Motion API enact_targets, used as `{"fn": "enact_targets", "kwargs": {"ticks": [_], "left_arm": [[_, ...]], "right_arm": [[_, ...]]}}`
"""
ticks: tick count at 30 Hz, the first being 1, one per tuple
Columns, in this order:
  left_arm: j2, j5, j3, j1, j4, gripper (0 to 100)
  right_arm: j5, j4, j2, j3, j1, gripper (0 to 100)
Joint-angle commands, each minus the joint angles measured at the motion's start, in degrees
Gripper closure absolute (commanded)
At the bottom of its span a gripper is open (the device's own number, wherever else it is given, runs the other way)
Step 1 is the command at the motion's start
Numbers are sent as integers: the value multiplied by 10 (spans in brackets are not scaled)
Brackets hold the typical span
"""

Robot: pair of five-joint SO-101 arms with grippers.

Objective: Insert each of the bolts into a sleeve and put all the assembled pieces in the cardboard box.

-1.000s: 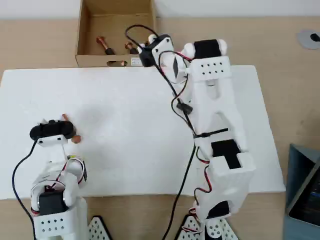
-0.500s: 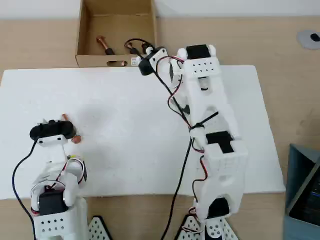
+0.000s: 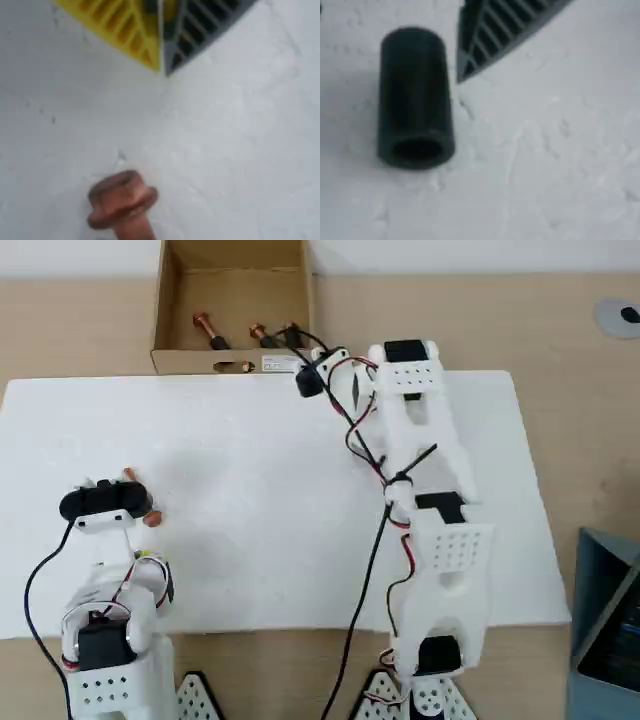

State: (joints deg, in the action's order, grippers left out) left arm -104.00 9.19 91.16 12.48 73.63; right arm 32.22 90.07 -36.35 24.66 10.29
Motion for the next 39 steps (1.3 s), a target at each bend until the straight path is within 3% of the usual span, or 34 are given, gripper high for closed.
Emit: {"fn": "enact_targets", "kwargs": {"ticks": [1, 8, 17, 26, 31, 34, 39], "left_arm": [[-5, 1, -4, 5, 1, 998], [-5, 1, -4, 4, 1, 998], [-5, 1, -4, 4, 1, 998], [-5, 2, -4, 4, 1, 998], [-5, 1, -4, 4, 0, 998], [-5, 1, -4, 4, -1, 998], [-5, 1, -4, 4, -2, 998]], "right_arm": [[12, -7, 0, 0, -7, 781], [24, -18, -26, 3, -4, 786], [25, -29, -43, 2, 22, 988], [18, 12, -41, 58, 23, 986], [-18, 114, -41, 209, 21, 987], [-35, 124, -35, 287, 19, 987], [-39, 124, 77, 262, 26, 987]]}}
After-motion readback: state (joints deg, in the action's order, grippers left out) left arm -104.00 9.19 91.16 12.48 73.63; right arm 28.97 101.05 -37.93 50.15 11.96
